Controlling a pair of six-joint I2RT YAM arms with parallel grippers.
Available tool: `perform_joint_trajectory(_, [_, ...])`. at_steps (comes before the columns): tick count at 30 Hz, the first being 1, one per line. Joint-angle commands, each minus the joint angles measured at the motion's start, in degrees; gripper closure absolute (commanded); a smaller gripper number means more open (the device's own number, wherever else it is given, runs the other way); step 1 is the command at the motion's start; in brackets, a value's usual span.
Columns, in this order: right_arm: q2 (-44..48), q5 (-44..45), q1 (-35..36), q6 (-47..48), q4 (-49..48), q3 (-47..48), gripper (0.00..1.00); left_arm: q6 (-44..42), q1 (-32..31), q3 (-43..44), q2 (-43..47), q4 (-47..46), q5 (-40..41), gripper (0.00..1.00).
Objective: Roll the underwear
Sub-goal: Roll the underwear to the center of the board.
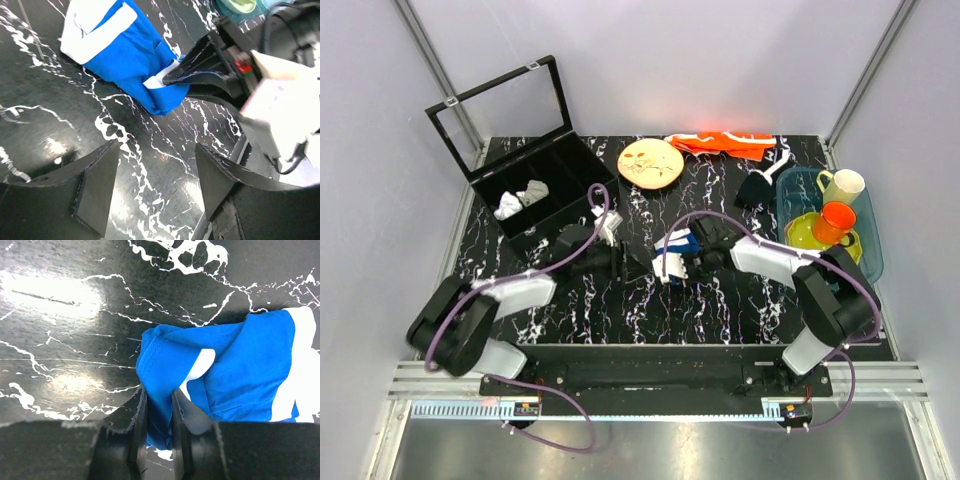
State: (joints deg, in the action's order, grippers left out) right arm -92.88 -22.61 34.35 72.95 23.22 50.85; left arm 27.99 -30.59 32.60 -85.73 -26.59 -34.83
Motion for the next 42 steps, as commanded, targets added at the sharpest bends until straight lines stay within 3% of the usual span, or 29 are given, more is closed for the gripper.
perform_joint_trajectory(1, [-3.61,-7.09,0.19,-5.44,14.46,1.97,0.8,-11.35,-0.7,-7.53,15.04,-1.46,12.66,0.33])
perform_joint_trajectory(3, [-4.58,-8.93,0.02,-6.67,16.49,4.07,0.8,-13.82,-0.96,-10.61,24.41,0.31,18.03,0.27])
perform_joint_trajectory(4, [-5.55,-9.55,0.02,-7.46,18.5,4.78,0.8,-15.93,-1.22,-13.5,27.17,0.66,19.87,0.2])
perform_joint_trajectory(5, [-5.99,-10.25,-0.16,-7.9,19.13,5.92,0.81,-17.34,-1.23,-14.57,30.42,1.27,20.24,0.01])
perform_joint_trajectory(9, [-8.54,-13.41,-0.51,-9.4,22.39,8.12,0.81,-17.71,-1.4,-19.32,40.45,-1.0,23.13,0.01])
perform_joint_trajectory(12, [-9.6,-15.61,-1.12,-10.1,25.02,9.18,0.81,-12.97,-1.4,-22.66,40.82,-7.93,24.37,0.01])
perform_joint_trajectory(15, [-10.39,-17.99,-2.52,-10.28,27.13,9.97,0.81,-15.23,-1.4,-23.89,38.54,-12.86,13.85,0.01])
perform_joint_trajectory(16, [-10.74,-18.69,-2.88,-10.28,27.66,10.23,0.82,-15.85,-1.58,-25.03,36.45,-18.18,7.04,0.01])
perform_joint_trajectory(18, [-11.27,-21.06,-4.28,-10.02,29.85,10.85,0.82,-18.74,-4.99,-25.66,34.33,-23.31,3.38,0.01])
perform_joint_trajectory(23, [-15.82,-26.07,-7.01,-8.18,37.23,14.27,0.81,-34.03,-22.54,-17.6,28.09,-10.17,12.14,0.01])
perform_joint_trajectory(25, [-18.11,-26.26,-7.28,-7.73,39.96,15.77,0.81,-39.66,-26.69,-14.07,24.93,-3.67,17.49,0.01])
perform_joint_trajectory(28, [-22.15,-26.25,-7.28,-8.52,42.86,18.31,0.81,-47.99,-35.38,-6.62,15.12,1.96,26.96,0.01])
perform_joint_trajectory(31, [-23.04,-25.82,-7.36,-8.87,43.22,18.58,0.8,-51.87,-37.7,-2.65,8.85,3.47,29.54,0.02])
perform_joint_trajectory(37, [-23.57,-25.11,-7.72,-9.49,43.4,18.85,0.79,-56.54,-38.58,4.39,-1.96,7.86,34.64,0.16])
perform_joint_trajectory(42, [-23.57,-25.11,-7.72,-9.32,43.31,18.76,0.79,-57.78,-38.58,7.83,-6.28,7.52,39.31,0.18])
